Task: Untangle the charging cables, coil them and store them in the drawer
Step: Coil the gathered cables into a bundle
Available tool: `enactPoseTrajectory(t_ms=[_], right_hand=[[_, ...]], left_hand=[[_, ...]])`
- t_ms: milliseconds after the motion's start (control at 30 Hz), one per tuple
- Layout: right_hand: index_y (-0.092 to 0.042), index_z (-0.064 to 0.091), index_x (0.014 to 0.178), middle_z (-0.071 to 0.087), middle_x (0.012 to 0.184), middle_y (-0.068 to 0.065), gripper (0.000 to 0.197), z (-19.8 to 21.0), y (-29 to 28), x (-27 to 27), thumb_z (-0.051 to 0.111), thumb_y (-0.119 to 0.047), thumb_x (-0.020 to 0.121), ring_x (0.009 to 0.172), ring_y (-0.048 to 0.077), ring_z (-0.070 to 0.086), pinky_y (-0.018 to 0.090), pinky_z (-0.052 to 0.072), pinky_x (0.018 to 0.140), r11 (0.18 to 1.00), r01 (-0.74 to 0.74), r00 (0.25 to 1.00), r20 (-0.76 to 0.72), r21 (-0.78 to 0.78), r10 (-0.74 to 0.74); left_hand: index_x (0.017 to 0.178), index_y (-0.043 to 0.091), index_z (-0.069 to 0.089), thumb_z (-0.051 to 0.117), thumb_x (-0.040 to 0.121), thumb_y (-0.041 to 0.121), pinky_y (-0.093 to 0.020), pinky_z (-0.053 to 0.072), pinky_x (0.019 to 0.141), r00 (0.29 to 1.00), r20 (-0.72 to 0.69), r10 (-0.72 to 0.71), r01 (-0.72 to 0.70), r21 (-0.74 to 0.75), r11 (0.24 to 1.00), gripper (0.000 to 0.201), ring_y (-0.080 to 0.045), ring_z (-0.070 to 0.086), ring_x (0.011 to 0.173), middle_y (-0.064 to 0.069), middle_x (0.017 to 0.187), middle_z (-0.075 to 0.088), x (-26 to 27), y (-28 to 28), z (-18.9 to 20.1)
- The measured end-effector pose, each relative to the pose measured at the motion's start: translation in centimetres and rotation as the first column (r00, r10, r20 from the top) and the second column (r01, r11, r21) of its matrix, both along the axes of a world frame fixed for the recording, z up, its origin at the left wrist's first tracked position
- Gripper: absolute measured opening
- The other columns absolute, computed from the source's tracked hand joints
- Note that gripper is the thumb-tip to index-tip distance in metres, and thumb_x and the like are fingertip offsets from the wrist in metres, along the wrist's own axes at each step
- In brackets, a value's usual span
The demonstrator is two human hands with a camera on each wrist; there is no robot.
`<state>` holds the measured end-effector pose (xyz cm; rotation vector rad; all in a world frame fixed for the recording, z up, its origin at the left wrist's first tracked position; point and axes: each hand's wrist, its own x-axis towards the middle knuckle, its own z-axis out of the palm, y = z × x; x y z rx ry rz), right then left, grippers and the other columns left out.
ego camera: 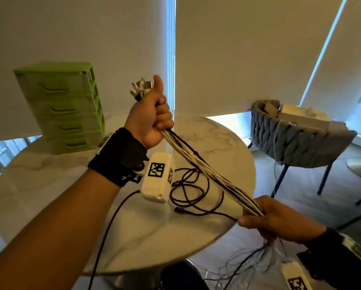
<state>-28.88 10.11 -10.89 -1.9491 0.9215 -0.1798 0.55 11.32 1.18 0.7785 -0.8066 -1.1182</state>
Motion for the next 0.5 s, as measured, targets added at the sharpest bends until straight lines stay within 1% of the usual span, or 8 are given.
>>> enactPoseTrajectory(t_ms=[67,133,200,267,333,367,433,500], right_hand=[[-0.023,0.054,0.054,0.048,0.047,-0.002,0.038,-1.2,-0.1,-2.7,0.073,-0.045,0.079,0.045,0.01,0.046,0.025,0.041,0.052,0.992,0.086,0.992,-0.086,-0.093,-0.094],[-0.018,0.061,0.058,0.053,0.048,-0.001,0.037,-3.0,-0.5,-5.4,0.07,-0.044,0.083,0.043,0.007,0.05,0.022,0.043,0.051,0.964,0.205,0.96,-0.158,-0.172,-0.232],[-0.013,0.065,0.062,0.058,0.05,0.0,0.037,-5.9,-1.1,-8.5,0.068,-0.042,0.085,0.042,0.006,0.054,0.015,0.043,0.047,0.924,0.325,0.918,-0.168,-0.199,-0.359],[-0.015,0.063,0.061,0.061,0.053,-0.001,0.036,-9.9,-1.5,-11.3,0.066,-0.039,0.088,0.045,0.006,0.058,0.011,0.039,0.046,0.895,0.386,0.868,-0.241,-0.225,-0.435],[-0.017,0.059,0.058,0.061,0.055,-0.002,0.038,-14.0,-1.5,-13.0,0.066,-0.039,0.089,0.055,0.016,0.064,0.015,0.039,0.048,0.861,0.459,0.803,-0.31,-0.22,-0.508],[-0.018,0.057,0.055,0.059,0.054,-0.001,0.041,-15.6,-1.6,-13.6,0.065,-0.039,0.089,0.054,0.02,0.062,0.018,0.038,0.047,0.832,0.507,0.768,-0.318,-0.227,-0.555],[-0.018,0.054,0.053,0.054,0.052,-0.002,0.044,-17.0,-1.8,-14.3,0.062,-0.039,0.091,0.05,0.016,0.054,0.018,0.033,0.045,0.799,0.548,0.733,-0.317,-0.25,-0.602],[-0.017,0.06,0.062,0.058,0.06,-0.002,0.04,-17.1,-2.2,-14.8,0.057,-0.043,0.093,0.055,0.012,0.054,0.019,0.034,0.048,0.813,0.545,0.747,-0.32,-0.207,-0.582]], left_hand=[[0.06,0.02,0.032,0.044,0.096,0.052,-0.019,0.02,0.033,0.999,0.036,-0.024,0.024,0.0,1.0,0.05,-0.005,0.017,0.035,0.008,0.044,0.019,-2.0,-0.2,0.1],[0.057,0.021,0.033,0.046,0.096,0.052,-0.019,0.02,0.033,0.997,0.074,-0.039,0.039,-0.004,0.999,0.052,-0.006,0.016,0.036,0.008,0.045,0.019,-4.4,-0.6,0.7],[0.055,0.021,0.033,0.047,0.095,0.052,-0.02,0.02,0.034,0.993,0.099,-0.068,0.068,0.002,0.998,0.053,-0.006,0.015,0.037,0.008,0.045,0.019,-7.0,-1.0,1.4],[0.056,0.021,0.033,0.048,0.095,0.053,-0.02,0.02,0.034,0.99,0.114,-0.083,0.081,0.017,0.997,0.052,-0.006,0.015,0.037,0.008,0.045,0.017,-9.4,-1.4,1.5],[0.058,0.021,0.033,0.049,0.094,0.052,-0.02,0.019,0.034,0.986,0.139,-0.094,0.089,0.044,0.995,0.051,-0.006,0.014,0.037,0.008,0.045,0.017,-11.3,-1.8,1.2],[0.058,0.021,0.033,0.05,0.094,0.052,-0.02,0.018,0.035,0.983,0.153,-0.102,0.094,0.058,0.994,0.05,-0.006,0.014,0.037,0.008,0.045,0.018,-12.1,-2.0,0.7],[0.059,0.021,0.033,0.054,0.094,0.047,-0.019,0.017,0.036,0.976,0.188,-0.108,0.093,0.088,0.992,0.049,-0.006,0.015,0.037,0.008,0.045,0.019,-13.1,-2.4,-0.4],[0.06,0.022,0.034,0.059,0.094,0.038,-0.02,0.017,0.036,0.959,0.263,-0.109,0.08,0.117,0.99,0.045,-0.007,0.015,0.038,0.008,0.046,0.02,-13.8,-2.5,-1.6]])
